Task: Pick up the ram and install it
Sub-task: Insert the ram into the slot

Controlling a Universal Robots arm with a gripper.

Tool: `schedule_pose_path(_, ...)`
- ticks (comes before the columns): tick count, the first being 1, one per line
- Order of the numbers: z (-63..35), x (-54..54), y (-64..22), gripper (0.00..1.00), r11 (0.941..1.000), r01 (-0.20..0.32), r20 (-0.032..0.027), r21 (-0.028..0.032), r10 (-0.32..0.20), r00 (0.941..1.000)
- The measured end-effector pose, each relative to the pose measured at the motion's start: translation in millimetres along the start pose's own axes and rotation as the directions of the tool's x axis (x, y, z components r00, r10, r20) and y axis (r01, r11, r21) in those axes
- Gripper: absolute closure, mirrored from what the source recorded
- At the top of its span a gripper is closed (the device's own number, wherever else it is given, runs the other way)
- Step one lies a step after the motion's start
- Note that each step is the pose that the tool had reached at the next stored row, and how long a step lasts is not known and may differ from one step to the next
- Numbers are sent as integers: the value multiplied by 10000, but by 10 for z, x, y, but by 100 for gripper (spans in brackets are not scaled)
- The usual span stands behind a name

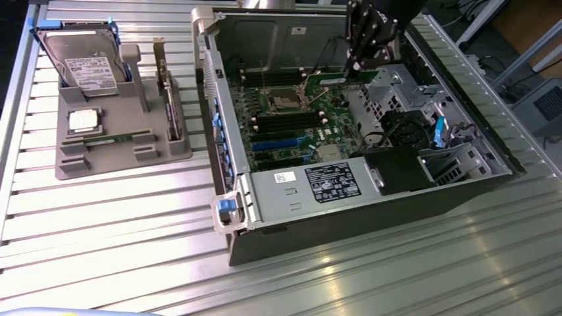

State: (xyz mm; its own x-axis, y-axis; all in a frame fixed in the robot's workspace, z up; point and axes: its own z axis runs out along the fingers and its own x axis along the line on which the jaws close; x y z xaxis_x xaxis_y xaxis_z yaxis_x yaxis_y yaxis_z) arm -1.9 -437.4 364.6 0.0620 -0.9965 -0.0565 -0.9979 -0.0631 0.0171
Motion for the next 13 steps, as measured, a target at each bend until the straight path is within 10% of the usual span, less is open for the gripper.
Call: schedule_pose_path(13,91,5,1,88,10000,-1,1,0,1,10000)
